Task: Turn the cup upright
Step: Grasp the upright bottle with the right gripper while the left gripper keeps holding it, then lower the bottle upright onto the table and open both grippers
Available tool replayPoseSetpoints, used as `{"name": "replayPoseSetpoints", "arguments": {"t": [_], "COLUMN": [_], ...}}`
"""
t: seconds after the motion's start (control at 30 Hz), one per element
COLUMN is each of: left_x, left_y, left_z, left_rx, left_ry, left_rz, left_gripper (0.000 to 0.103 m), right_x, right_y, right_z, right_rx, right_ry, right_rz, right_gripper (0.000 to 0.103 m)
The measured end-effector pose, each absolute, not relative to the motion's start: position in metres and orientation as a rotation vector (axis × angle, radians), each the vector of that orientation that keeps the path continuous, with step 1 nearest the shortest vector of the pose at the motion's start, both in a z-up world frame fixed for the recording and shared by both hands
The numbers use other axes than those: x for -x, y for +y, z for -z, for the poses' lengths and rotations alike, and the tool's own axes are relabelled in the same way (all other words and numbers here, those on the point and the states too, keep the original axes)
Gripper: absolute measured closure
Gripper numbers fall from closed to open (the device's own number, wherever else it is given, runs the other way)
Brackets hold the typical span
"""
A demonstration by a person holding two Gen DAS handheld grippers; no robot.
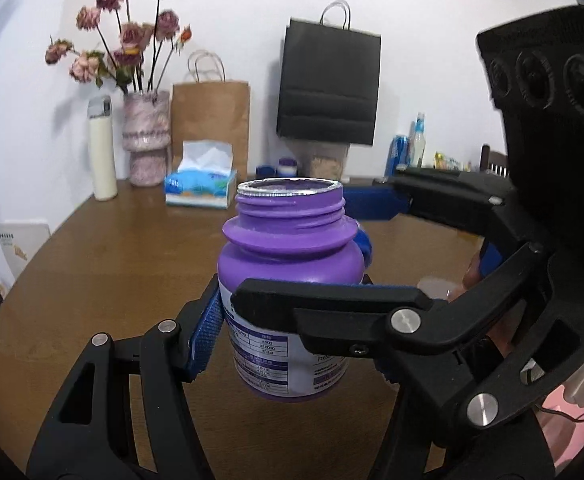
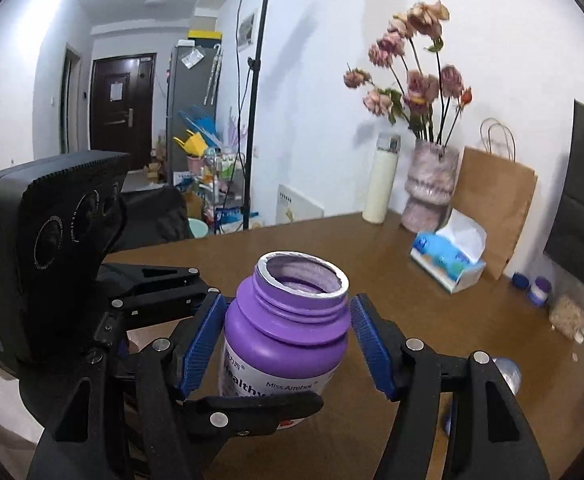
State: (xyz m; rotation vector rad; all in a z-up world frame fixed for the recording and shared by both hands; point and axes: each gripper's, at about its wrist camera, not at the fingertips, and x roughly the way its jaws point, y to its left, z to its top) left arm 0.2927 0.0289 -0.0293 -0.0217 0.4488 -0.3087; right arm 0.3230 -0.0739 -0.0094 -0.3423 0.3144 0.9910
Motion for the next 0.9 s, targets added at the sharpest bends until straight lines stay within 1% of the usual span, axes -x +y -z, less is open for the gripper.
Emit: {"name": "replayPoseSetpoints", "arguments": {"t": [0.1,0.13,0.2,0.27,0.3,0.37,0.4,0.43,0.47,0.57,0.7,0.87,0.9], "left_x": [-0.274,-0.265,-0.253,-0.254,-0.259,-0.271,-0.273,-0.273,-0.274,-0.281,-0.273,-0.26,-0.257], "left_y": [0.022,0.019,0.012,0.004,0.005,0.011,0.014,0.017,0.019,0.023,0.02,0.011,0.009], "left_z": [0.029,0.028,0.034,0.05,0.055,0.065,0.064,0.061,0.059,0.057,0.055,0.061,0.061], "left_rx": [0.02,0.02,-0.012,-0.044,-0.035,0.021,0.04,0.052,0.06,0.092,0.094,0.105,0.107], "left_ry": [0.422,0.412,0.415,0.468,0.498,0.567,0.568,0.547,0.529,0.533,0.514,0.54,0.54], "left_rz": [0.317,0.327,0.337,0.334,0.335,0.317,0.317,0.314,0.298,0.272,0.274,0.309,0.315], "left_gripper": [0.044,0.044,0.044,0.044,0.044,0.044,0.044,0.044,0.044,0.044,0.044,0.044,0.044], "right_x": [-0.302,-0.295,-0.295,-0.303,-0.308,-0.323,-0.328,-0.331,-0.333,-0.335,-0.332,-0.319,-0.316], "right_y": [-0.085,-0.093,-0.106,-0.106,-0.104,-0.094,-0.093,-0.092,-0.091,-0.088,-0.089,-0.097,-0.1], "right_z": [0.011,0.015,0.03,0.049,0.054,0.065,0.067,0.066,0.061,0.051,0.047,0.055,0.057], "right_rx": [0.31,0.251,0.11,0.115,0.129,0.143,0.141,0.139,0.148,0.19,0.192,0.179,0.175], "right_ry": [0.264,0.266,0.322,0.384,0.408,0.514,0.522,0.513,0.465,0.359,0.357,0.399,0.411], "right_rz": [-0.961,-0.981,-1.003,-1.002,-1.001,-1.014,-1.024,-1.047,-1.063,-1.009,-1.018,-0.996,-0.988], "right_gripper": [0.033,0.031,0.019,0.017,0.016,0.016,0.016,0.016,0.016,0.016,0.016,0.016,0.019]}}
